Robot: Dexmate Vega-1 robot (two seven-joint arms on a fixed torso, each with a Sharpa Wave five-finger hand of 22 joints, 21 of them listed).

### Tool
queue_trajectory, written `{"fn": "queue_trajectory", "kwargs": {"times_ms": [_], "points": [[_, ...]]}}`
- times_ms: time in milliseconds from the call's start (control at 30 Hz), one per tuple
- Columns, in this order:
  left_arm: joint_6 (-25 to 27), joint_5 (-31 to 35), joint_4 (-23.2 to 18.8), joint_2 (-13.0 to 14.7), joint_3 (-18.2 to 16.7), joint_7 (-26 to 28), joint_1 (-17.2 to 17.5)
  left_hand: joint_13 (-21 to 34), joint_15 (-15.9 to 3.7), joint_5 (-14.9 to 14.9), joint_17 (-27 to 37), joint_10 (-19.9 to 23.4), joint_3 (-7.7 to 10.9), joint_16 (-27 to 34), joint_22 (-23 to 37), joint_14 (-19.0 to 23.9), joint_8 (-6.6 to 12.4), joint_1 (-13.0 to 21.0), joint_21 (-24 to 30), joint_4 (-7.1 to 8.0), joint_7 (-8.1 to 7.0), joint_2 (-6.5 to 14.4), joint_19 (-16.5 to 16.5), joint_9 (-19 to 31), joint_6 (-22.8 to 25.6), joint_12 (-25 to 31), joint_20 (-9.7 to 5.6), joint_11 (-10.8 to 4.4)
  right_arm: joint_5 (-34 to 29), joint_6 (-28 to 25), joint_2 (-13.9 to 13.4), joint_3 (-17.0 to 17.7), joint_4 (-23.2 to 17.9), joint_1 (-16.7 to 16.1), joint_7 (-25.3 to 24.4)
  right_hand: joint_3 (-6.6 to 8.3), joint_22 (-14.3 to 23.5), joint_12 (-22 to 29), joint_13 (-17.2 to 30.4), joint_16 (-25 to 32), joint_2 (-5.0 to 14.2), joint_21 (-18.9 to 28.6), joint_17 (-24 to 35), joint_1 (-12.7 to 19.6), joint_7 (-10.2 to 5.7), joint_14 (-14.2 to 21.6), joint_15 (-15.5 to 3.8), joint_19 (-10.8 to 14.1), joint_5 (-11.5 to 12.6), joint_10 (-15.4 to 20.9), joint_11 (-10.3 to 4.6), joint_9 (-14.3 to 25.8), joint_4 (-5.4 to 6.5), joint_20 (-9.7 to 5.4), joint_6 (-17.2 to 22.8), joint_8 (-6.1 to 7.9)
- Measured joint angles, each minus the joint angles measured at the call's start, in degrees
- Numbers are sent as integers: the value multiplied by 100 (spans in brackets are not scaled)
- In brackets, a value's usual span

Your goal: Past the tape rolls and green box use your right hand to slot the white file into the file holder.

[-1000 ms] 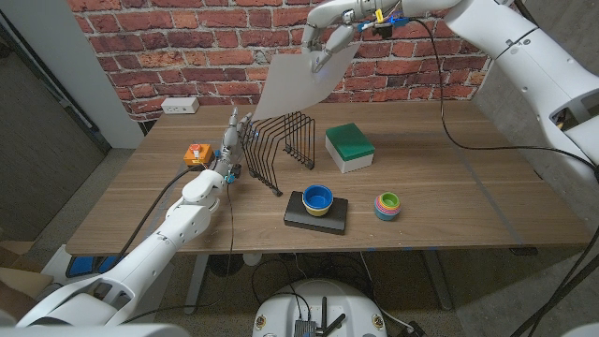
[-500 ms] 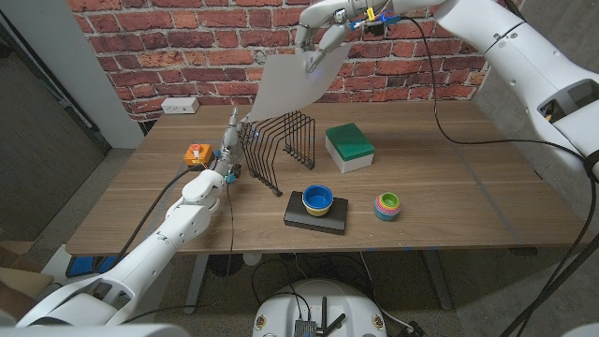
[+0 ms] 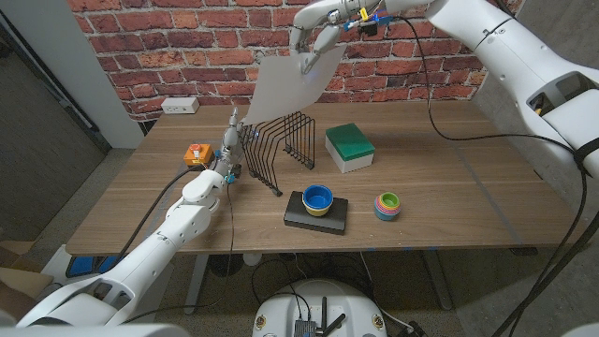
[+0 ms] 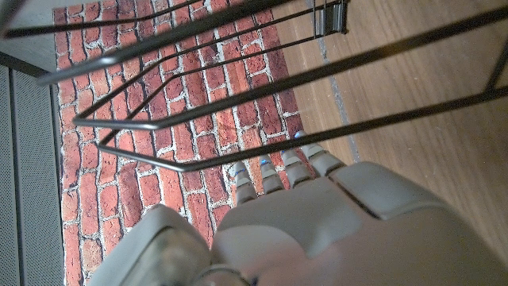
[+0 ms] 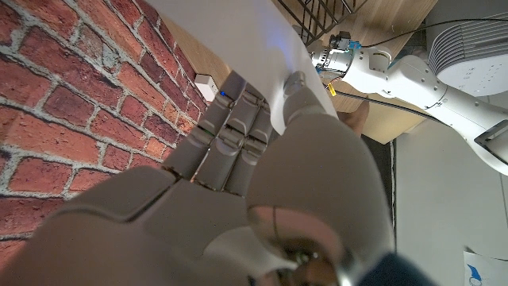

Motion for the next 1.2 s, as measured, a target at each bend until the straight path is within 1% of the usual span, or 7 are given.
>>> {"fn": "queue_trajectory", "kwargs": {"times_ms": [233,400,433,500,967,1200], "points": [[0,2,0,-1,2,2,2,0,0,0,0,0,0,0,0,0,0,0,0,0,0,0,0,0,0,0,0,0,48,104,117,-85,234,79,41,7,0,-12,0,0,0,44,0,0,0,0,0,0,-7,0,0,0,-13,0,0,0],[-1,5,0,-3,5,3,2,0,0,0,0,0,0,0,0,0,0,0,0,0,0,0,0,0,0,0,0,0,87,180,204,-148,399,137,87,7,0,-18,-1,0,0,44,0,0,0,0,1,-32,8,20,20,-1,-14,31,0,0],[0,5,0,-3,5,3,2,0,0,0,0,0,0,0,0,0,0,0,0,0,0,0,0,0,0,0,0,0,95,200,210,-150,406,141,97,7,0,-18,-1,0,0,44,0,0,0,0,1,-32,8,20,20,-1,-14,31,0,0],[-1,5,0,-4,5,3,2,0,0,0,0,0,0,0,0,0,0,0,0,0,0,0,0,0,0,0,0,0,110,226,237,-172,469,159,111,7,0,-21,-2,0,0,50,0,0,-5,0,1,-32,8,20,20,-1,-14,31,5,-43],[-4,5,0,-5,5,2,2,0,0,0,0,0,0,0,0,0,0,0,0,0,0,0,0,0,0,0,0,0,174,370,409,-272,766,253,158,8,1,-38,30,0,0,133,0,0,-11,0,1,-42,8,20,20,-2,-16,21,11,-44],[-6,4,2,-5,4,1,0,0,0,0,0,0,0,0,0,0,0,0,0,0,0,0,0,0,0,0,0,0,188,461,509,-320,954,304,148,9,1,-39,30,0,0,133,0,0,20,0,1,-41,6,20,20,-2,-17,21,42,-44]]}}
